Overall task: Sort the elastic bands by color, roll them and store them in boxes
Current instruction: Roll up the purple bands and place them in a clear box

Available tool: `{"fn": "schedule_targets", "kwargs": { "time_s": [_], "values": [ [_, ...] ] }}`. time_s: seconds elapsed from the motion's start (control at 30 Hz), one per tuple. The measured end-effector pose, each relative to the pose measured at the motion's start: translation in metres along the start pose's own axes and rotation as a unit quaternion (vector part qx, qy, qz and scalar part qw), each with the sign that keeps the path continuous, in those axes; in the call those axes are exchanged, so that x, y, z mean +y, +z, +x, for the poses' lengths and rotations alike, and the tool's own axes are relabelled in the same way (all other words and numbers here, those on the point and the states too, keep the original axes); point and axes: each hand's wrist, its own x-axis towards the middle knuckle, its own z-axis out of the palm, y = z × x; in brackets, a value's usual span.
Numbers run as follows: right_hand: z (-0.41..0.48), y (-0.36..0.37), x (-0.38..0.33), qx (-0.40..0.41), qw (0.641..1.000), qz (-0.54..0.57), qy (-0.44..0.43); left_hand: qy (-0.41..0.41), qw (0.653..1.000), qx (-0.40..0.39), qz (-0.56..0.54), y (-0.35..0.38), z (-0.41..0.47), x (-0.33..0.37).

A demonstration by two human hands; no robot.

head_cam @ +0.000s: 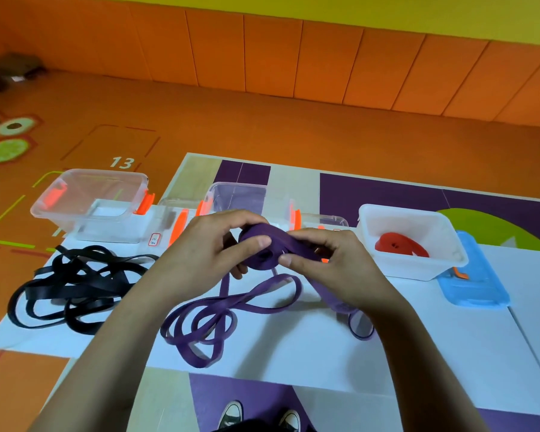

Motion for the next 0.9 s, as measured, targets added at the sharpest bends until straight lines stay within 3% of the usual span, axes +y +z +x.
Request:
{"fn": "schedule_targets", "kwargs": {
  "time_s": [0.17, 0.5, 0.6, 0.7, 0.83, 0.9],
  "values": [
    [0.005, -0.017, 0.037, -0.017, 0.993, -0.088, 0.075, -0.002, 0.997, 0.080, 0.001, 0.000, 0.002, -0.013],
    [-0.028, -0.031, 0.141, -0.028, 0.942, -0.252, 0.219, -0.032, 0.982, 0.182, -0.032, 0.002, 0.004, -0.040],
    [-0.033, -0.046, 0.164, 0.079, 0.895, -0.379, 0.222, -0.035, 0.984, 0.171, -0.034, 0.013, 0.003, -0.040],
    [-0.040, -0.064, 0.174, 0.263, 0.820, -0.456, 0.225, -0.026, 0.984, 0.170, -0.040, 0.021, 0.005, -0.039],
    [-0.051, -0.084, 0.170, 0.439, 0.756, -0.416, 0.250, -0.036, 0.974, 0.209, -0.080, 0.024, 0.009, -0.035],
    [-0.057, -0.095, 0.163, 0.529, 0.740, -0.353, 0.216, -0.037, 0.971, 0.219, -0.091, 0.025, 0.010, -0.034]
  ]
}}
